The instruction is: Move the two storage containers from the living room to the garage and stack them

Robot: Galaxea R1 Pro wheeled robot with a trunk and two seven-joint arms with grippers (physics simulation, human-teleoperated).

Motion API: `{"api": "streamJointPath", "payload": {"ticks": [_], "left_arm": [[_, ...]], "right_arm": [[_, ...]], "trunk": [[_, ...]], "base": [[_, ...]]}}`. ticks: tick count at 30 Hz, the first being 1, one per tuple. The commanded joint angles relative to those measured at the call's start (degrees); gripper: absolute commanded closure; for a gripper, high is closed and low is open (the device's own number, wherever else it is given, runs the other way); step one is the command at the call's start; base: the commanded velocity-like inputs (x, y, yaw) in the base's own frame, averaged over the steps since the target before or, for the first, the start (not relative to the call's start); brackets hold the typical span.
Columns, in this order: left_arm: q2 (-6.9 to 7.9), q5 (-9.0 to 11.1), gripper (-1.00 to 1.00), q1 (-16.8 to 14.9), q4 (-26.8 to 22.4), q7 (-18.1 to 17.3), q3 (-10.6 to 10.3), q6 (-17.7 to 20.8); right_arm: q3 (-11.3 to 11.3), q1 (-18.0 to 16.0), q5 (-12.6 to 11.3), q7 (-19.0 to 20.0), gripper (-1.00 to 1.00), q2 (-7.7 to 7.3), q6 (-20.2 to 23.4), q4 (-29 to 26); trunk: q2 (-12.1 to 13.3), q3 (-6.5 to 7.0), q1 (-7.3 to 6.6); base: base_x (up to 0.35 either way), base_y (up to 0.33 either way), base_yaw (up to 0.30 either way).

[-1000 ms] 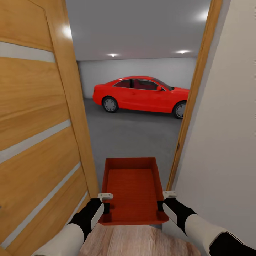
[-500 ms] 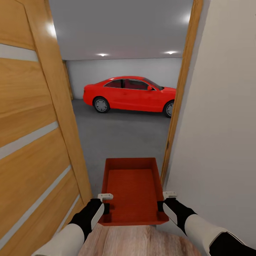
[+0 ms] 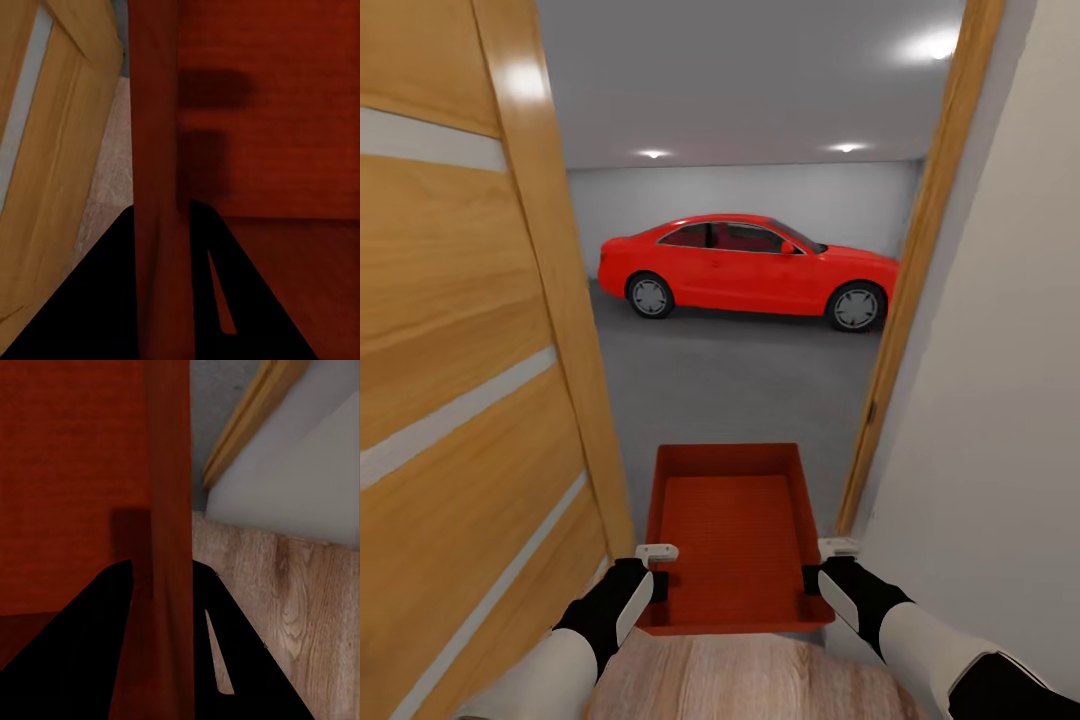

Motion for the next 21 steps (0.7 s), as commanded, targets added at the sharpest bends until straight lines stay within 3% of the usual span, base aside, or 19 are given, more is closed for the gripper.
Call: {"api": "streamJointPath", "payload": {"ticks": [1,5,10,21], "left_arm": [[0.22,-1.1,1.0,0.0,1.1,1.0,-0.6,0.7],[0.22,-1.1,1.0,0.0,1.1,1.0,-0.6,0.7],[0.22,-1.1,1.0,0.0,1.1,1.0,-0.6,0.6],[0.22,-1.1,1.0,0.0,1.1,1.0,-0.6,0.6]], "right_arm": [[1.2,-0.1,-1.0,-0.4,1.0,-0.04,0.0,-1.4],[1.2,-0.1,-1.0,-0.4,1.0,-0.04,0.0,-1.4],[1.2,-0.1,-1.0,-0.4,1.0,-0.04,0.0,-1.4],[1.2,-0.1,-1.0,-0.4,1.0,-0.04,0.1,-1.4]], "trunk": [[-0.1,-0.13,0.05],[-0.1,-0.13,0.05],[-0.1,-0.13,0.05],[-0.1,-0.13,0.05]], "base": [[0.092,0.301,0.0],[0.073,0.239,0.0],[0.009,0.036,-0.04],[0.0,0.002,-0.214]]}}
